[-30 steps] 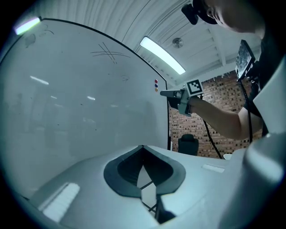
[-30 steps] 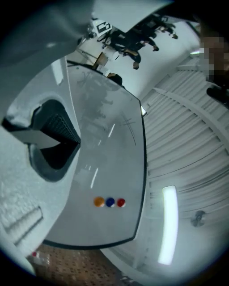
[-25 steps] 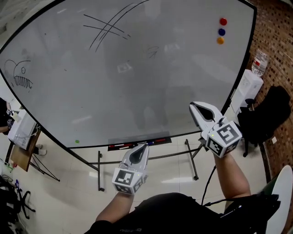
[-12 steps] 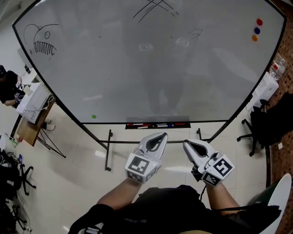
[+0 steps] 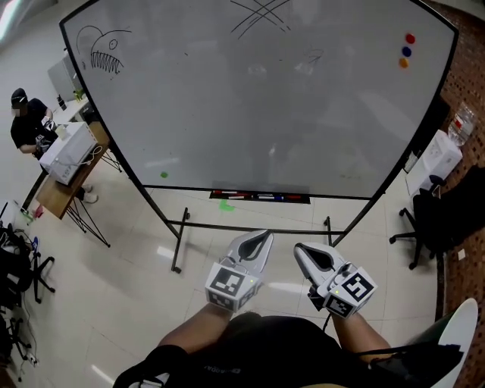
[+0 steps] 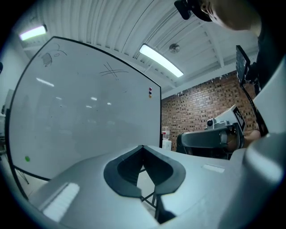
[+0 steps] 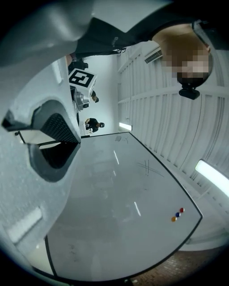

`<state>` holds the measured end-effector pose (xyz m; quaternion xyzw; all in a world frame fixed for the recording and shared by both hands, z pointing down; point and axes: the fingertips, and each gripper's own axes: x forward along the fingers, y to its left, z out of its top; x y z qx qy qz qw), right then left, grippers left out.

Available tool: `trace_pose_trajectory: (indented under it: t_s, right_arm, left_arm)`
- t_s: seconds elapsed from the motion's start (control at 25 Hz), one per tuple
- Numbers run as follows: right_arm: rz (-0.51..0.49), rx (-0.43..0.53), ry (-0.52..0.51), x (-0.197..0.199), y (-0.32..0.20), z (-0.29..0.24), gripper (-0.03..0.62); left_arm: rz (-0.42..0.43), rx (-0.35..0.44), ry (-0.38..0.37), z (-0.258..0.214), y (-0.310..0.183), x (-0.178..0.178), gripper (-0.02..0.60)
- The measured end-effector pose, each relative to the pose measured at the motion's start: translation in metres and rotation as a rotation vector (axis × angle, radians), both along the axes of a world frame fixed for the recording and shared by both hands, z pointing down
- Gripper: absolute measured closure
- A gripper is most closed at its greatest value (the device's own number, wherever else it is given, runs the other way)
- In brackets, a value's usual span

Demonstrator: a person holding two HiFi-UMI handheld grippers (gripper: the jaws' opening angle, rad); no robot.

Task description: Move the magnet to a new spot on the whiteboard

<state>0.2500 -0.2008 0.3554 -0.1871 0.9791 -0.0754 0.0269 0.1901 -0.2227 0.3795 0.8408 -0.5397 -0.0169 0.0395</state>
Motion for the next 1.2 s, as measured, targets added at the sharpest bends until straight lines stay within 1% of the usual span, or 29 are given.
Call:
trace_pose_trajectory:
  t_s: [0.08, 0.16, 0.24, 0.28, 0.36, 0.48, 0.6, 0.72, 0.8, 0.88, 0.96, 1.12, 1.2]
  right_arm:
    - [-0.005, 0.027, 0.029, 0.02, 0.023, 0.002, 0.591]
    - [-0.011, 0.006, 0.032, 0.041, 0.047, 0.01, 0.591]
    - [-0.031, -0.025, 0.015, 0.058, 0.07, 0.017, 0.591]
    - [-0.048, -0.032, 0.011, 0.064, 0.08, 0.019, 0.591]
    - [-0.075, -0.032, 0.016, 0.075, 0.1, 0.026, 0.591]
    - [-0.102, -0.047, 0.009, 0.086, 0.125, 0.038, 0.591]
    - [-0.135, -0.077, -0.001, 0.092, 0.15, 0.043, 0.591]
    - [-0.151, -0.035, 0.002, 0.091, 0.167, 0.035, 0.591]
    - [-0.16, -0.012, 0.009, 0.091, 0.175, 0.031, 0.591]
    - [-0.152, -0.004, 0.004, 0.09, 0.181, 0.028, 0.591]
    - [-0.131, -0.001, 0.0, 0.09, 0.184, 0.028, 0.591]
    - [-0.102, 0.017, 0.0, 0.083, 0.196, 0.023, 0.591]
    - [-0.078, 0.025, 0.006, 0.076, 0.202, 0.023, 0.591]
  left_arm:
    - [-0.017, -0.01, 0.011, -0.007, 0.02, 0.015, 0.566]
    - [-0.023, -0.02, 0.043, -0.008, 0.042, 0.028, 0.566]
    - [-0.049, -0.033, 0.073, -0.01, 0.065, 0.033, 0.566]
    - [-0.069, -0.036, 0.072, -0.012, 0.077, 0.036, 0.566]
    - [-0.099, -0.044, 0.048, -0.011, 0.102, 0.044, 0.566]
    - [-0.121, -0.069, 0.011, -0.006, 0.14, 0.061, 0.566]
    - [-0.143, -0.077, -0.016, -0.004, 0.174, 0.074, 0.566]
    - [-0.164, -0.062, -0.037, -0.008, 0.192, 0.077, 0.566]
    - [-0.172, -0.072, -0.042, -0.009, 0.2, 0.08, 0.566]
    - [-0.175, -0.089, -0.052, -0.009, 0.209, 0.081, 0.566]
    - [-0.166, -0.086, -0.059, -0.009, 0.217, 0.078, 0.566]
    - [-0.139, -0.036, -0.042, -0.012, 0.227, 0.069, 0.566]
    - [-0.126, -0.03, -0.04, -0.013, 0.237, 0.06, 0.566]
